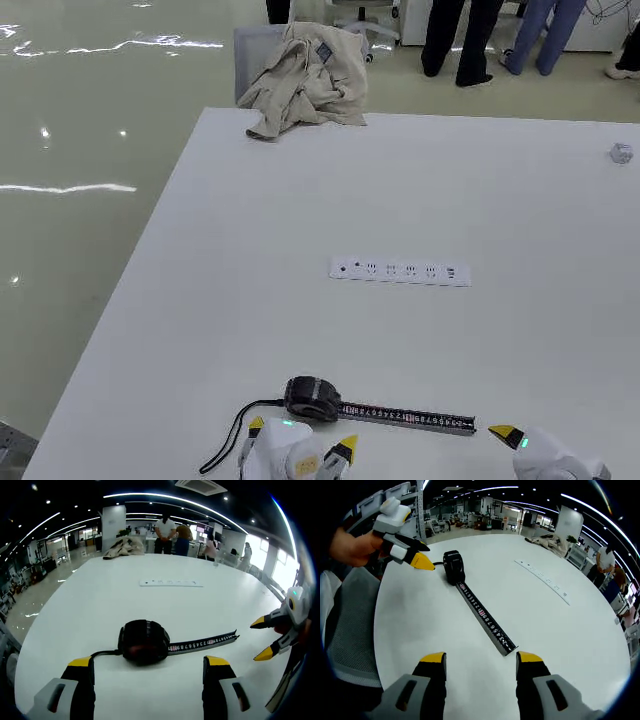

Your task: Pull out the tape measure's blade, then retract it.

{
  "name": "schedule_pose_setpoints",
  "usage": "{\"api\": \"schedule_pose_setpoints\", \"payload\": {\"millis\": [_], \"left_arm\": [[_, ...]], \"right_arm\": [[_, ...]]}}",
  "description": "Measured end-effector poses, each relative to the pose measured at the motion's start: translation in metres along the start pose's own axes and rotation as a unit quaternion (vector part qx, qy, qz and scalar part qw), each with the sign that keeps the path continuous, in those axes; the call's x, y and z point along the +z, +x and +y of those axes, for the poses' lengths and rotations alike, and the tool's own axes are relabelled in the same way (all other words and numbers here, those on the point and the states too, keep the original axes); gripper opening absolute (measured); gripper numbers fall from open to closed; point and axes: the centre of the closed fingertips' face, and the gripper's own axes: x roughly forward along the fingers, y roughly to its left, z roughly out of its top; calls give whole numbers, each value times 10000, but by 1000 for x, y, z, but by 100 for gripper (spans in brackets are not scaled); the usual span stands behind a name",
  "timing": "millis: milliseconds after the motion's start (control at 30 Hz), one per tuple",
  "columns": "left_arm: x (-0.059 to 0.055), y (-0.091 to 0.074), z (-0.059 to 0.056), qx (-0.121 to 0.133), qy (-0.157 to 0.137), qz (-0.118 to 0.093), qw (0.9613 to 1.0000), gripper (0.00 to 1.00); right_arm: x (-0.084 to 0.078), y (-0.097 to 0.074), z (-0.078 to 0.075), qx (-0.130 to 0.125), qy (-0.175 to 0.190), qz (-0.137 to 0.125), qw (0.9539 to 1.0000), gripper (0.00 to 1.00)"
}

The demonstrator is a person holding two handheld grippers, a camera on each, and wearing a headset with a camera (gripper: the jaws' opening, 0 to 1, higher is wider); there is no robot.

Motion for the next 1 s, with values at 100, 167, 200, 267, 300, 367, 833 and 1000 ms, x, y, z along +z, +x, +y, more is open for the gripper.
{"api": "schedule_pose_setpoints", "payload": {"millis": [100,167,200,267,300,367,833,1000], "left_arm": [[1,1,1,-2,17,-5,10000,86],[3,1,1,-2,24,-26,10000,86],[4,2,0,-3,51,-32,10000,86],[4,5,0,11,55,-54,10000,85],[4,6,0,20,53,-52,10000,85],[3,9,1,37,14,-38,10000,84],[4,23,7,128,-119,19,9998,83],[5,30,8,106,-111,43,9999,83]], "right_arm": [[-2,2,-3,87,-75,6,9999,57],[-4,3,-5,136,-149,13,9998,56],[-4,3,-6,192,-193,7,9996,56],[-5,4,-8,257,-311,50,9992,56],[-5,4,-8,294,-356,48,9989,55],[-5,6,-12,326,-421,72,9986,54],[-8,23,-23,771,-850,355,9928,50],[-9,30,-32,811,-918,410,9916,49]]}}
